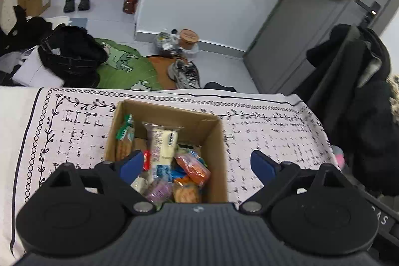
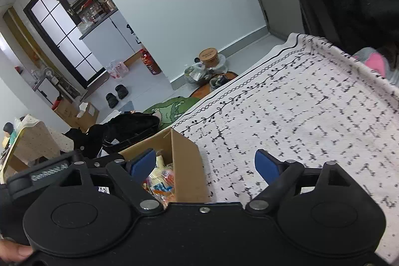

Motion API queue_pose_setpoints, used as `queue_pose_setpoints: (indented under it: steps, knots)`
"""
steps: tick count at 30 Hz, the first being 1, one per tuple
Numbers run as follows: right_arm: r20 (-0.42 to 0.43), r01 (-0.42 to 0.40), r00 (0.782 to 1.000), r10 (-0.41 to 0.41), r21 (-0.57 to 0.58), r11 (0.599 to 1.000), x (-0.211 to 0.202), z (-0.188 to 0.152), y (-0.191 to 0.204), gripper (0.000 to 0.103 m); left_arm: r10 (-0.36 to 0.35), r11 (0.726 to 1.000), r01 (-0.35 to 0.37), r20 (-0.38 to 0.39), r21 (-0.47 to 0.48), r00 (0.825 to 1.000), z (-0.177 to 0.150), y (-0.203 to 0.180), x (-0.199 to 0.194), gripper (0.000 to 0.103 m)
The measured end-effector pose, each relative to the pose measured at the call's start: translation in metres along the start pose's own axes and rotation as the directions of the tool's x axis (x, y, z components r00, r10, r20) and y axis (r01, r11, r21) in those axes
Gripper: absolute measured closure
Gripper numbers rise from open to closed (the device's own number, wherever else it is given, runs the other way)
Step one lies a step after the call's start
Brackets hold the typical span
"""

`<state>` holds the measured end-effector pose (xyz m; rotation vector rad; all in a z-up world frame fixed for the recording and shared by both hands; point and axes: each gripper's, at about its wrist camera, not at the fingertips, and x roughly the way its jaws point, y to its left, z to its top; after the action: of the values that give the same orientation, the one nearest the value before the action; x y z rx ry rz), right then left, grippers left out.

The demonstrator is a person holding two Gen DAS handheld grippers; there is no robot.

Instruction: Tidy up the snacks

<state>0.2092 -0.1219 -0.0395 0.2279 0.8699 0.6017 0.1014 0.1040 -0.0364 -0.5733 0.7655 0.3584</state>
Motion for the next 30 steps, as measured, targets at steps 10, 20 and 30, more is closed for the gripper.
queue_pose_setpoints:
  steps: [10, 20, 30]
  knots:
    - [0.048, 0.056, 0.997, -0.054, -0.037, 0.998, -0.033, -0.006, 0.001, 0.01, -0.049, 0.997, 0.049, 0.001, 0.06, 0.999, -0.004, -0.015, -0.037, 0.005]
    - [0.048, 0.031, 0.998, -0.029, -0.039, 0.999, -0.052, -0.016, 0.009, 0.003, 0.024, 0.992, -0.03, 0.057, 0.124, 0.998, -0.009, -0.016, -0.084, 0.005]
    - [0.043, 0.011, 0.999, -0.008, -0.085, 0.996, -0.073, -0.027, 0.022, 0.001, 0.075, 0.976, -0.087, 0.069, 0.199, 0.995, -0.038, -0.016, -0.119, 0.005]
